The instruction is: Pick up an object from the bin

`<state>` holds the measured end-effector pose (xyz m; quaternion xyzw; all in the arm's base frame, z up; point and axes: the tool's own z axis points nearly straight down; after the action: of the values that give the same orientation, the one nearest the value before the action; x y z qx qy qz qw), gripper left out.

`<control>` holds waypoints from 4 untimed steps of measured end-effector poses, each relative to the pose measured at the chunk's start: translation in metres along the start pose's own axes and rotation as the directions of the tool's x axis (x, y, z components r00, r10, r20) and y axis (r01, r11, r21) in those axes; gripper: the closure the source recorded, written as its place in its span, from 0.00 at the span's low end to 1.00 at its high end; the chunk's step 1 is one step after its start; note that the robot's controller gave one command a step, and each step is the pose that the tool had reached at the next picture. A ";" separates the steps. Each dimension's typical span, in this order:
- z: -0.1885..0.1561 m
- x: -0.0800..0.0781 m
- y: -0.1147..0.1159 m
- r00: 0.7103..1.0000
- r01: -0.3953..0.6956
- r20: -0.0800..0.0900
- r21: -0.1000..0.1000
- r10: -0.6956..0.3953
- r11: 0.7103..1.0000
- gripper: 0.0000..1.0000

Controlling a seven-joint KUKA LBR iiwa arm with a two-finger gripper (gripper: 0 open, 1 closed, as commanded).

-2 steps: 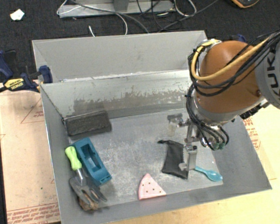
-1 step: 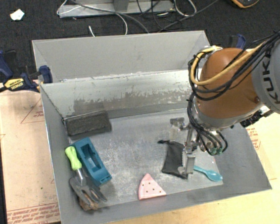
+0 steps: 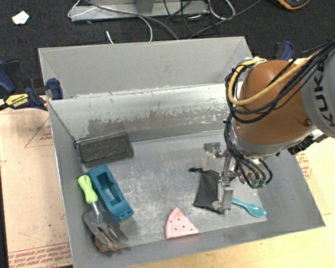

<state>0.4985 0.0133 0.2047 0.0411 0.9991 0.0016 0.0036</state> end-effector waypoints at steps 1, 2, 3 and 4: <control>0.017 0.006 -0.005 1.000 -0.008 -0.001 -0.001 0.008 1.000 0.00; 0.007 -0.009 -0.009 1.000 -0.001 0.003 -0.001 0.001 1.000 0.00; 0.046 -0.013 -0.019 0.989 -0.147 -0.001 -0.002 0.147 0.989 0.00; 0.040 -0.010 -0.019 0.997 -0.071 0.002 -0.002 0.071 0.997 0.00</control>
Offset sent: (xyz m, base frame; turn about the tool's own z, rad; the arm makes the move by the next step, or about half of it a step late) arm 0.0090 -0.0108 -0.0051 -0.0018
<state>0.5073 -0.0059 0.1644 0.0767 0.9970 0.0026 0.0044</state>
